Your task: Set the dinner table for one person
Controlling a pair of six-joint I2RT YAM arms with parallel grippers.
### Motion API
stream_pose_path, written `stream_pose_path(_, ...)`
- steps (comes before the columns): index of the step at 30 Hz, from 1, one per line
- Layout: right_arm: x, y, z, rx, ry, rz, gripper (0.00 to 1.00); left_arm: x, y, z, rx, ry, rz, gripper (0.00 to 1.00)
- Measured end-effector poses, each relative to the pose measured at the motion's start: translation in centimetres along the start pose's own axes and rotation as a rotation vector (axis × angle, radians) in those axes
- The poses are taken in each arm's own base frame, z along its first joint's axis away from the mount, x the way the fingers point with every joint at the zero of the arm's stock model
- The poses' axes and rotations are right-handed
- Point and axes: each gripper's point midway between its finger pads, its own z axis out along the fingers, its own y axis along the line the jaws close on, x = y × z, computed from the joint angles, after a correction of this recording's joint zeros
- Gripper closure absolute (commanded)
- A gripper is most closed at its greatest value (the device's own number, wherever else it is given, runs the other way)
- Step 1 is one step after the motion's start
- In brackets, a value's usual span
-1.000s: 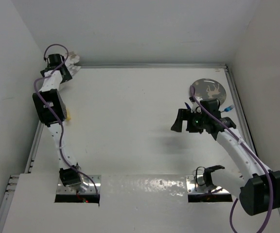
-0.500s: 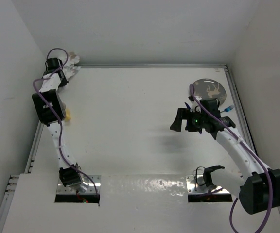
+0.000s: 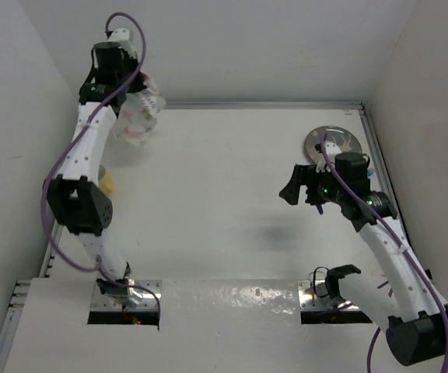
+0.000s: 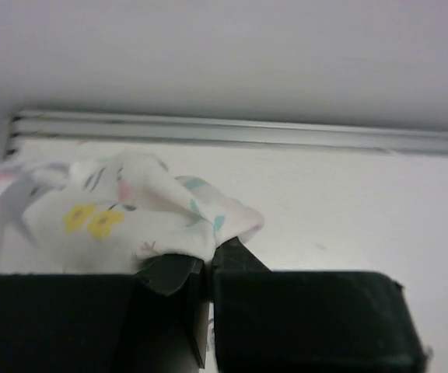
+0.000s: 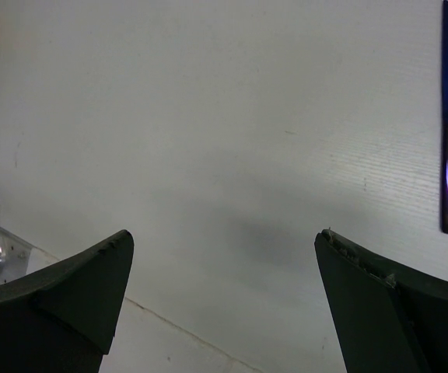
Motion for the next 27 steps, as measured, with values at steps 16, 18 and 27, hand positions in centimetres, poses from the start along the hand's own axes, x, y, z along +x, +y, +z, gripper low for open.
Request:
stream_pose_path(16,2.7,-0.5,-2.2,0.024,-0.040,-0.003,0.33,25.1,-12.8,-17.7,0.340,0.434,-0.062,0.42)
stream_pose_path(18,3.4,-0.8,-1.5,0.024,-0.020,0.021,0.46,26.1,-12.0,-18.4,0.315,0.447,-0.078,0.41)
stream_pose_path(27,6.0,-3.6,2.1,0.137,0.071,0.143,0.36,29.9,-9.7,-16.7,0.173,0.511,-0.087,0.35)
